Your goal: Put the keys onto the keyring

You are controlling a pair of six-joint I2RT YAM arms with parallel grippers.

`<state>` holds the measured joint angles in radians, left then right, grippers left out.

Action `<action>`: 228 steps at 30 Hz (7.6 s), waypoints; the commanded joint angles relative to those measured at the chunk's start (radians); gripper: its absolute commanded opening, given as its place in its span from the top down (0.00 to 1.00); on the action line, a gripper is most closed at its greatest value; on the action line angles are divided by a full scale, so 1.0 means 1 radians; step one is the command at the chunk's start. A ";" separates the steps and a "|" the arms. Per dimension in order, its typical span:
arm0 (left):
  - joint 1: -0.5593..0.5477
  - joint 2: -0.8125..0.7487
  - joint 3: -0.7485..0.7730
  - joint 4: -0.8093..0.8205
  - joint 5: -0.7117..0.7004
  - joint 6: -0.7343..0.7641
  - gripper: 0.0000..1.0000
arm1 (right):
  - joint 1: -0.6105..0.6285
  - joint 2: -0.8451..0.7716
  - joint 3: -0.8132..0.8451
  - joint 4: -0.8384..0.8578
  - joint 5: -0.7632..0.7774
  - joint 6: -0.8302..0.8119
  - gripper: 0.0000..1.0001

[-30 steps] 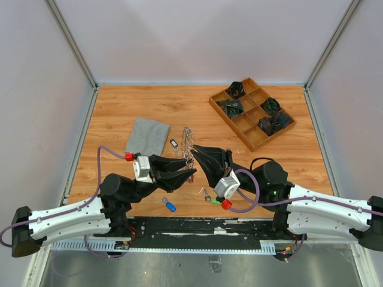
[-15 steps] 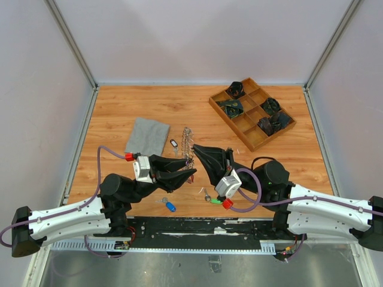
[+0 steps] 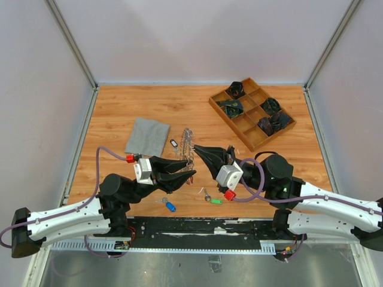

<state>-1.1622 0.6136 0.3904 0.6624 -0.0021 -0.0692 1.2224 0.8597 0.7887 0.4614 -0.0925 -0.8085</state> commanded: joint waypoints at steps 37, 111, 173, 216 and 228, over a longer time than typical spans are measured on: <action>-0.004 -0.012 0.063 -0.110 0.193 0.150 0.65 | 0.022 -0.097 0.139 -0.554 -0.028 0.227 1.00; -0.004 -0.009 0.067 -0.145 0.111 0.191 1.00 | 0.023 -0.140 0.145 -0.688 -0.128 0.241 0.76; -0.004 0.015 0.251 -0.483 0.247 0.412 0.82 | 0.023 0.011 0.207 -0.730 -0.107 0.300 1.00; -0.004 -0.081 0.172 -0.235 0.305 0.268 0.72 | 0.023 -0.142 -0.055 0.003 -0.311 0.569 1.00; -0.005 -0.036 0.191 -0.263 0.368 0.271 0.71 | 0.023 -0.128 -0.034 -0.030 -0.314 0.550 1.00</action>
<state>-1.1629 0.5587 0.5644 0.3958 0.3447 0.2008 1.2343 0.7368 0.7143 0.3809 -0.3851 -0.2470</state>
